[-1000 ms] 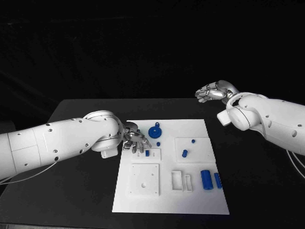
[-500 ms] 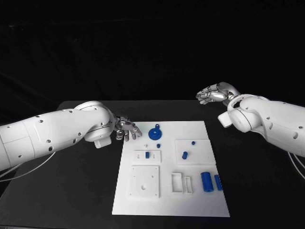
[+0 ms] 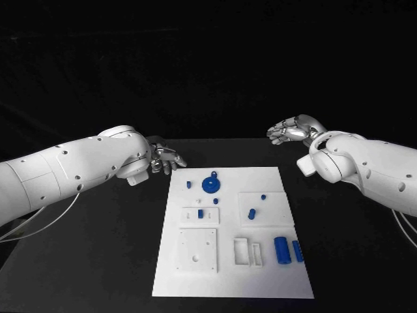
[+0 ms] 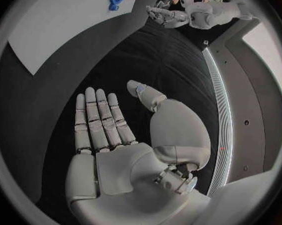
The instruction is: Assemble the parts on the task board
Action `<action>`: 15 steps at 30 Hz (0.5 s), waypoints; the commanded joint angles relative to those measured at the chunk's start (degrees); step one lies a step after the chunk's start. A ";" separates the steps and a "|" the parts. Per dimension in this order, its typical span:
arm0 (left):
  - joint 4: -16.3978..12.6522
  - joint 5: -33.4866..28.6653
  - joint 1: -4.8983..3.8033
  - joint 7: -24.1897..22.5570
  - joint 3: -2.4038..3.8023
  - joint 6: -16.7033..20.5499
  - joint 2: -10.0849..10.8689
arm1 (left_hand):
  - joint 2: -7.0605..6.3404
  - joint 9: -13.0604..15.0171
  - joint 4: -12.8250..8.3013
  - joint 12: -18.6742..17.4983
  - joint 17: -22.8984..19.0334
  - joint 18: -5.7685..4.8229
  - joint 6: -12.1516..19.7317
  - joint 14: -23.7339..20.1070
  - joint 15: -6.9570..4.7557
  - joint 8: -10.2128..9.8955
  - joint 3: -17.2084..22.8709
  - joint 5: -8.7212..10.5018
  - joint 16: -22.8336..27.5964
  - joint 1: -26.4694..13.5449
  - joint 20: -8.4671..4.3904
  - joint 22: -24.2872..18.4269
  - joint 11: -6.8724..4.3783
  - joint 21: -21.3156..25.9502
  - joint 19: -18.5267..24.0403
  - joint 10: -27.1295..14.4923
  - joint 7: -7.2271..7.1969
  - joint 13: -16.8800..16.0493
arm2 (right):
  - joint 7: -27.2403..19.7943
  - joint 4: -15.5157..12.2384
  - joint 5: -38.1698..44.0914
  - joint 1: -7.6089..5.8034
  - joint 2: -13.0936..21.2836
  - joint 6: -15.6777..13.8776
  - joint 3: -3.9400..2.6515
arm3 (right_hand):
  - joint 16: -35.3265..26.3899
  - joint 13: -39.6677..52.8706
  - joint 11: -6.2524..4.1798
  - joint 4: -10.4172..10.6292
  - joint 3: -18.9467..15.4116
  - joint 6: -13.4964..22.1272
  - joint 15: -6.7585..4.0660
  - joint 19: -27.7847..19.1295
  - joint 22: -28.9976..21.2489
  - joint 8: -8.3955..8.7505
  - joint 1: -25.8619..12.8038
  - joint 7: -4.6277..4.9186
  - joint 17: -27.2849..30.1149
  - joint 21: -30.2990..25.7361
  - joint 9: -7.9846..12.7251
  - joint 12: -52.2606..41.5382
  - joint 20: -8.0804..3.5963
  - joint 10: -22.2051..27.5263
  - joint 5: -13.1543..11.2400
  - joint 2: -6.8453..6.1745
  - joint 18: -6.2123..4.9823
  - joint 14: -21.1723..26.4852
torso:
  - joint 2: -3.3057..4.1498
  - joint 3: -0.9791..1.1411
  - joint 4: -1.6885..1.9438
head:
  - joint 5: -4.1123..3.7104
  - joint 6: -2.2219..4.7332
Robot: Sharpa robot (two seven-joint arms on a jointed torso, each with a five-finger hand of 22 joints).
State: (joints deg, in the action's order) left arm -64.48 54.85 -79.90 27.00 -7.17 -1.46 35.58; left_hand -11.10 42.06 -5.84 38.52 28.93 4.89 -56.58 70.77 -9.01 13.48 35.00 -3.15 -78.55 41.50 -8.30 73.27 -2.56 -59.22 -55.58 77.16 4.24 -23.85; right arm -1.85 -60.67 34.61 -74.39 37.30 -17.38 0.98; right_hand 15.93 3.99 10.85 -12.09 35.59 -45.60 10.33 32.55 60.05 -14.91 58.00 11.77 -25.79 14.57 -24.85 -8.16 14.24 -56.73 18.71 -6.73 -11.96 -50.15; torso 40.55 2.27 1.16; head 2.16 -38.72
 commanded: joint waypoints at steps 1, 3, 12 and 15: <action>1.53 1.58 -0.09 -1.95 0.02 -1.34 -1.20 | -0.83 -0.14 0.63 -0.29 -0.05 -0.48 0.65 0.03 0.41 0.38 0.09 0.23 0.22 0.11 -5.72 -0.07 0.26 0.38 -0.14 -0.14 -0.03 0.08 | -0.45 -0.01 -0.06 0.01 -0.08 0.53 -0.03 | 0.25 -0.07 0.07 0.03 -0.36 0.34 -0.06 -0.12 0.11 -0.28 -0.42 0.54 0.11 -0.33 0.07 0.33 0.19 -0.20 0.40 -0.47 -1.06 0.41 | 0.29 -0.04 -0.12 | -0.10 0.21; 2.65 1.59 -0.08 -2.20 0.01 -2.41 -1.91 | -1.35 -0.21 1.06 -0.30 -0.04 -0.47 1.08 0.01 0.48 0.37 0.08 0.25 0.23 0.13 -5.68 -0.05 0.33 0.38 -0.14 -0.19 0.06 0.09 | -0.45 -0.16 -0.06 0.00 -0.13 0.53 -0.03 | 0.27 -0.07 0.07 0.10 -0.44 0.36 -0.06 -0.12 0.13 -0.29 -0.55 0.54 0.14 -0.34 0.10 0.35 0.21 -0.20 0.38 -0.48 -1.07 0.42 | 0.41 -0.12 -0.18 | -0.13 0.29; 6.59 1.69 0.24 -1.58 -0.10 -6.66 -4.98 | -2.68 -0.29 3.15 -0.25 0.13 -0.37 2.15 -0.28 0.73 0.66 -0.18 0.35 0.11 -0.28 -5.43 0.09 0.58 0.38 0.07 -0.48 0.31 0.02 | -0.46 -0.57 -0.06 0.00 -0.23 0.56 -0.04 | 0.28 -0.08 0.08 0.14 -0.51 0.40 -0.05 -0.15 0.15 -0.30 -0.65 0.55 0.18 -0.37 0.13 0.39 0.22 -0.19 0.35 -0.52 -1.08 0.46 | 1.19 -0.35 -0.67 | 0.17 0.83; 8.04 2.96 0.55 -1.19 -0.12 -7.45 -6.16 | -2.67 -0.31 3.94 -0.25 0.19 -0.32 2.54 -0.46 0.80 0.77 -0.29 0.34 0.07 -0.47 -5.36 0.17 0.65 0.36 0.18 -0.70 0.39 -0.01 | -0.41 -0.63 -0.17 0.00 -0.16 0.77 -0.04 | 0.28 -0.07 0.08 0.15 -0.52 0.41 -0.05 -0.15 0.15 -0.30 -0.66 0.55 0.19 -0.37 0.14 0.40 0.22 -0.20 0.35 -0.51 -1.09 0.46 | 1.29 -0.42 -0.73 | 0.21 0.90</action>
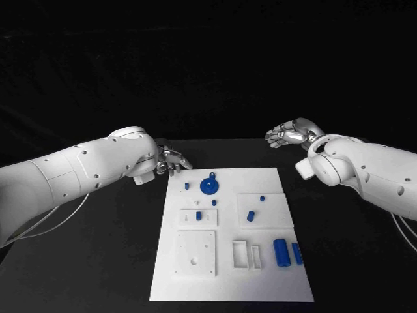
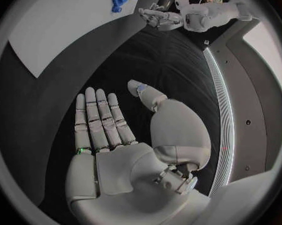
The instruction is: Assemble the parts on the task board
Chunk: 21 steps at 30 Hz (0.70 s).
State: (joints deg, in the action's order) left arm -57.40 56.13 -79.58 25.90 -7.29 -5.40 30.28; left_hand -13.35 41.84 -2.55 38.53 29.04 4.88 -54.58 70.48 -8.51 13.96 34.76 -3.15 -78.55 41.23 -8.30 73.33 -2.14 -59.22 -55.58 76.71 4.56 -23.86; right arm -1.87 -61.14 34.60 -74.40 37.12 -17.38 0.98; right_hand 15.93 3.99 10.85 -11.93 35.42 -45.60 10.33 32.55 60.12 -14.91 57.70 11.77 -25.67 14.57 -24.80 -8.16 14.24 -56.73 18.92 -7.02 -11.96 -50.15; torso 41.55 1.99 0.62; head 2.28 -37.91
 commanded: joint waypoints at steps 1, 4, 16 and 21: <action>1.29 2.00 0.35 0.30 0.00 -4.02 -1.10 | -0.34 -0.11 0.98 -0.26 0.11 -0.29 0.75 -0.22 0.34 0.30 -0.12 0.34 0.05 -0.37 -5.33 0.14 0.28 0.34 0.22 -0.34 0.11 -0.01 | -0.37 -0.23 -0.15 0.00 0.01 0.78 -0.03 | 0.28 -0.07 0.08 0.01 -0.37 0.41 -0.04 -0.16 0.09 -0.30 -0.39 0.55 0.08 -0.38 0.10 0.41 0.22 -0.20 0.14 -0.20 -1.09 0.47 | 0.31 -0.16 -0.18 | 0.07 0.12; 2.20 2.10 0.50 0.97 0.00 -6.42 -1.72 | -0.26 -0.14 1.54 -0.26 0.14 -0.25 1.08 -0.38 0.42 0.34 -0.30 0.35 0.05 -0.65 -5.27 0.19 0.35 0.35 0.33 -0.52 0.19 -0.04 | -0.36 -0.42 -0.15 0.00 0.01 0.79 -0.03 | 0.30 -0.07 0.08 0.09 -0.42 0.43 -0.04 -0.17 0.11 -0.31 -0.50 0.56 0.11 -0.40 0.12 0.43 0.24 -0.20 0.11 -0.19 -1.10 0.49 | 0.49 -0.23 -0.27 | 0.03 0.33; 2.29 1.80 1.07 0.97 -0.08 -9.40 -2.08 | 1.68 -0.14 1.41 -0.08 0.38 -0.12 1.83 -0.97 0.61 0.82 -1.43 0.34 -0.17 0.02 -5.01 0.57 0.53 0.25 1.01 -1.13 0.37 -0.24 | -0.37 0.07 -0.15 0.00 -0.61 0.92 -0.04 | 0.31 -0.08 0.09 0.16 -0.46 0.45 -0.03 -0.19 0.12 -0.32 -0.58 0.56 0.15 -0.42 0.15 0.47 0.25 -0.20 0.12 -0.19 -1.11 0.51 | 0.67 -0.22 -0.24 | 0.19 0.26; 2.23 1.44 1.07 1.09 -0.10 -10.48 -1.91 | 2.85 -0.21 0.68 0.07 0.47 -0.08 1.88 -1.14 0.59 1.16 -2.23 0.30 -0.28 0.48 -4.95 0.74 0.51 0.20 1.27 -1.27 0.34 -0.34 | -0.39 0.12 -0.15 0.00 -0.64 0.91 -0.04 | 0.31 -0.08 0.10 0.19 -0.47 0.47 -0.03 -0.20 0.13 -0.32 -0.61 0.57 0.16 -0.43 0.16 0.49 0.25 -0.19 0.14 -0.18 -1.12 0.53 | 0.64 -0.23 -0.23 | 0.26 0.15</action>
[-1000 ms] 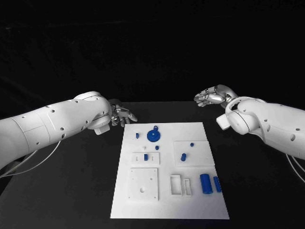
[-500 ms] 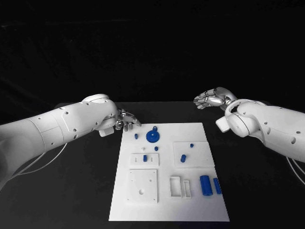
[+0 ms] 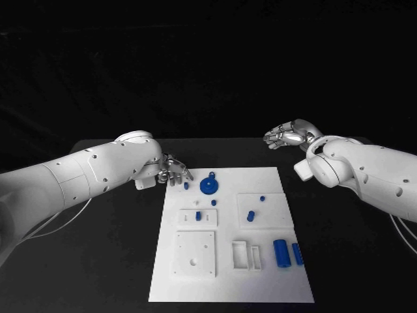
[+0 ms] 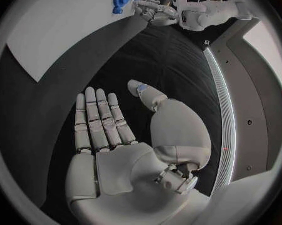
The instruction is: Assemble the parts on the task board
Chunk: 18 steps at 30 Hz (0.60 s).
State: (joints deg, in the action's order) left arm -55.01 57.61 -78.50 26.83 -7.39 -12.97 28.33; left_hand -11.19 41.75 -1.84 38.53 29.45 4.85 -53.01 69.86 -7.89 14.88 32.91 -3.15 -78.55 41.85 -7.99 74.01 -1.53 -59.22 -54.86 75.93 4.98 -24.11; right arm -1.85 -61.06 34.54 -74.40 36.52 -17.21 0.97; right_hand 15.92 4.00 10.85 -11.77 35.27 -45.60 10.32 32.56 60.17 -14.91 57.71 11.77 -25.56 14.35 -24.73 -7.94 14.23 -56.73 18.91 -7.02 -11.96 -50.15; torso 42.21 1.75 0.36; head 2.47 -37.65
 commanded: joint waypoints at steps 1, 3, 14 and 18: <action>-0.22 -0.04 -0.01 0.22 -0.01 -3.13 0.08 | 0.89 -0.14 -0.21 0.08 0.08 -0.04 0.30 -0.54 -0.03 0.30 -0.53 0.29 -0.30 -0.05 -5.25 0.10 -0.11 0.20 0.59 -0.52 -0.07 -0.10 | -0.42 0.03 -0.10 0.00 -0.03 0.73 -0.03 | 0.31 -0.08 0.10 0.04 -0.31 0.48 -0.03 -0.21 0.08 -0.32 -0.62 0.57 0.06 -0.21 0.10 0.27 0.26 -0.19 0.15 -0.17 -1.12 0.53 | -0.03 -0.01 -0.01 | 0.07 -0.14; -0.26 -0.13 0.00 0.25 -0.01 -4.08 0.13 | 1.54 -0.24 -0.74 0.14 0.11 -0.03 0.33 -0.61 -0.04 0.44 -0.84 0.26 -0.34 0.32 -5.24 0.17 -0.11 0.19 0.70 -0.58 -0.09 -0.12 | -0.40 0.02 -0.10 0.00 -0.02 0.73 -0.03 | 0.32 -0.08 0.10 0.06 -0.32 0.48 -0.02 -0.22 0.08 -0.33 -0.65 0.57 0.07 -0.22 0.11 0.28 0.26 -0.19 0.17 -0.17 -1.12 0.54 | -0.03 -0.04 -0.05 | 0.12 -0.16; -0.50 -1.93 0.03 -0.04 -0.01 -5.06 0.17 | 4.59 -0.77 -3.37 0.40 0.21 -0.08 -0.54 -0.72 -0.21 1.36 -1.56 -0.10 -0.56 1.88 -5.22 0.43 -0.30 0.23 1.02 -0.54 -0.31 -0.17 | -0.41 0.12 -0.10 0.01 -0.10 0.77 -0.03 | 0.33 -0.08 0.10 0.07 -0.32 0.51 -0.02 -0.23 0.09 -0.33 -0.65 0.57 0.10 -0.23 0.13 0.30 0.26 -0.18 0.21 -0.15 -1.14 0.56 | 0.00 -0.04 -0.05 | 0.14 -0.25; -0.48 -2.28 0.05 -0.25 -0.01 -4.49 0.17 | 5.56 -1.08 -4.09 0.47 0.24 -0.16 -0.72 -0.74 -0.25 1.53 -1.78 -0.10 -0.64 2.07 -5.21 0.50 -0.34 0.23 1.05 -0.48 -0.35 -0.15 | -0.43 0.11 -0.10 0.01 -0.09 0.77 -0.03 | 0.33 -0.08 0.10 0.08 -0.32 0.51 -0.02 -0.24 0.10 -0.33 -0.65 0.57 0.11 -0.24 0.14 0.31 0.26 -0.18 0.22 -0.14 -1.15 0.56 | 0.00 -0.05 -0.04 | 0.17 -0.24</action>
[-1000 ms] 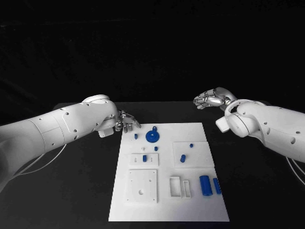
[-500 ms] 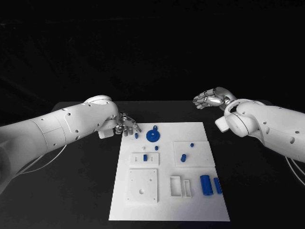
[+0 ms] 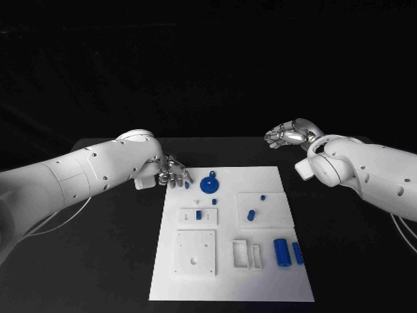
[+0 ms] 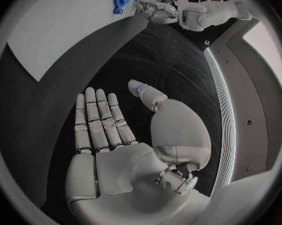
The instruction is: Assemble the parts on the task board
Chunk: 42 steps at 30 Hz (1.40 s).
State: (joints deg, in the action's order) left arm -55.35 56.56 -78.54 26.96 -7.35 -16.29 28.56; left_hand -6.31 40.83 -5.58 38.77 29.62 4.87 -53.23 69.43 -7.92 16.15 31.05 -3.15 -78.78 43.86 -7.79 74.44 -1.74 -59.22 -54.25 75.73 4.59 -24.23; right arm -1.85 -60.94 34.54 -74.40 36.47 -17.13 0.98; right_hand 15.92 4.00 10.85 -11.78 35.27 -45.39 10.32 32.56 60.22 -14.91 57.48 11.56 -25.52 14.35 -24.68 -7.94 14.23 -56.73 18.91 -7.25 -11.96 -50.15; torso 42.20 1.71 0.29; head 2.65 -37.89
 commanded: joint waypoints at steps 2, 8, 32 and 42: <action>-0.03 -1.39 0.10 -0.47 -0.04 -0.62 -0.12 | 0.99 -0.27 -0.54 0.26 0.08 -0.19 -0.54 -0.29 -0.23 0.30 -0.01 -0.09 -0.45 0.07 -5.42 0.10 -0.14 0.23 0.43 -0.24 0.03 -0.03 | -0.52 -0.05 -0.10 0.01 -0.01 0.64 -0.04 | 0.33 -0.08 0.10 0.08 -0.32 0.31 -0.02 -0.24 0.05 -0.33 -0.42 0.78 0.06 -0.25 0.09 0.32 0.26 -0.18 0.23 0.08 -1.15 0.56 | 0.02 0.00 0.03 | 0.03 -0.01; 0.48 -1.62 0.48 -0.91 -0.04 -0.01 -0.45 | 2.10 -0.60 -0.66 0.39 0.13 -0.22 -0.59 -0.17 -0.26 0.40 -0.30 0.15 -0.59 -0.30 -5.47 0.15 -0.17 0.18 0.28 -0.02 0.01 -0.03 | -0.50 -0.14 -0.10 0.01 -0.05 0.75 -0.04 | 0.34 -0.08 0.10 0.10 -0.33 0.32 -0.02 -0.25 0.06 -0.33 -0.44 0.79 0.07 -0.25 0.10 0.32 0.27 -0.18 0.25 0.09 -1.15 0.57 | 0.05 -0.02 -0.04 | 0.33 -0.04; 0.90 -3.11 0.79 -0.98 -0.04 -0.16 -0.44 | 8.35 -0.97 -5.31 0.85 0.54 -0.46 -4.75 0.33 -0.89 3.60 0.45 0.16 -1.37 3.96 -5.67 0.61 -0.90 -0.04 0.01 1.47 -0.88 0.11 | -0.71 0.41 -0.83 0.02 -0.53 1.20 -0.03 | 0.42 -0.08 0.13 0.35 -0.54 0.41 0.00 -0.30 0.11 -0.38 -0.81 0.83 0.19 -0.34 0.20 0.44 0.33 -0.17 0.50 0.06 -1.19 0.60 | 0.12 0.03 0.04 | 0.12 -0.26; -0.53 -3.43 0.80 -1.47 -0.01 2.44 0.35 | 9.98 0.69 -8.95 1.53 1.61 -0.55 -8.84 1.94 -2.14 7.20 0.51 -0.27 -3.01 6.53 -6.10 0.70 -2.22 -0.40 -1.35 4.22 -2.40 0.23 | -0.68 0.63 -0.84 0.02 -0.50 1.27 -0.03 | 0.45 -0.08 0.13 0.44 -0.59 0.43 0.00 -0.31 0.15 -0.42 -0.90 0.82 0.26 -0.37 0.25 0.49 0.33 -0.18 0.77 0.07 -1.24 0.63 | 0.06 -0.02 0.02 | 0.20 -0.41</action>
State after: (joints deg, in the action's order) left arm -55.47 53.71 -77.75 26.18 -7.37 -15.44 28.81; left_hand 3.09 40.66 -14.25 39.93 31.13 4.89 -61.46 71.08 -9.93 22.75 31.52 -3.10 -81.62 49.29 -7.98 74.91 -4.09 -59.24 -55.16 79.59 2.36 -24.07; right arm -1.93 -60.33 33.97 -74.39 35.98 -16.55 0.98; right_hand 16.14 4.00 10.85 -11.45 34.94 -45.40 10.28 32.34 60.31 -15.11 56.93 11.56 -25.35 14.35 -24.51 -7.72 14.45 -56.73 19.31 -7.16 -12.87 -49.80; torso 42.31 1.71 0.30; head 2.82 -38.30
